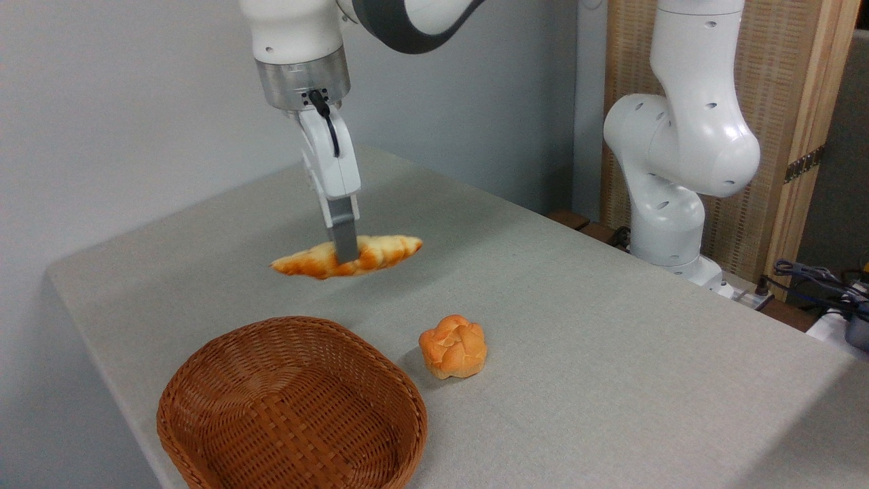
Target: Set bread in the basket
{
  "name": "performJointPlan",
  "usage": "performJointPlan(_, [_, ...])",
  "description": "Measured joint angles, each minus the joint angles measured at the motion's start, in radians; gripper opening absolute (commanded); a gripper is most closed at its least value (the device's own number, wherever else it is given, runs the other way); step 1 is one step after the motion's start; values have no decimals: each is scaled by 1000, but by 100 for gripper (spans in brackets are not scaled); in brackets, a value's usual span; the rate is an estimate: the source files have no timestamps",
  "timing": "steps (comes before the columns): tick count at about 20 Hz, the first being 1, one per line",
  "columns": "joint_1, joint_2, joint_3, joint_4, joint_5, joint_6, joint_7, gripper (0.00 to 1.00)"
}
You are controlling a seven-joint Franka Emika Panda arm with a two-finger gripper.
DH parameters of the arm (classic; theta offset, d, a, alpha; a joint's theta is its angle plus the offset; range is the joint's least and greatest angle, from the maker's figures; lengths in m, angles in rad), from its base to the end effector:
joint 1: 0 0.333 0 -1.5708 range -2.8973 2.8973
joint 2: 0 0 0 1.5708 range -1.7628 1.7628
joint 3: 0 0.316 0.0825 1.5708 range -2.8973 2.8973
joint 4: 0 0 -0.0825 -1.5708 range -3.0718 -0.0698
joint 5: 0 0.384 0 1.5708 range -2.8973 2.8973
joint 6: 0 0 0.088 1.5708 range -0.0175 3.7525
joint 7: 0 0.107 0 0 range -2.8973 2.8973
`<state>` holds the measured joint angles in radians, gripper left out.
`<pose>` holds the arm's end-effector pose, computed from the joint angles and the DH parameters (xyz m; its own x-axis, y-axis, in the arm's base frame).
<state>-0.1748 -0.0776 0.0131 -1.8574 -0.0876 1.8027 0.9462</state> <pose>0.5328 -0.0941 0.5508 0.4632 -0.8824 0.0831 -0.8862 -0.4621 0.0328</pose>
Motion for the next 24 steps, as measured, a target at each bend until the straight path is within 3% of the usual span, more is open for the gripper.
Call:
performJointPlan(5, [5, 30, 77, 0, 0, 153, -17, 33])
performJointPlan(8, [7, 54, 100, 0, 0, 224, -89, 34])
performJointPlan(10, [8, 69, 113, 0, 0, 269, -158, 63])
performJointPlan(14, [9, 91, 118, 0, 0, 305, -228, 99])
performJointPlan(24, [10, 94, 129, 4, 0, 307, -245, 100])
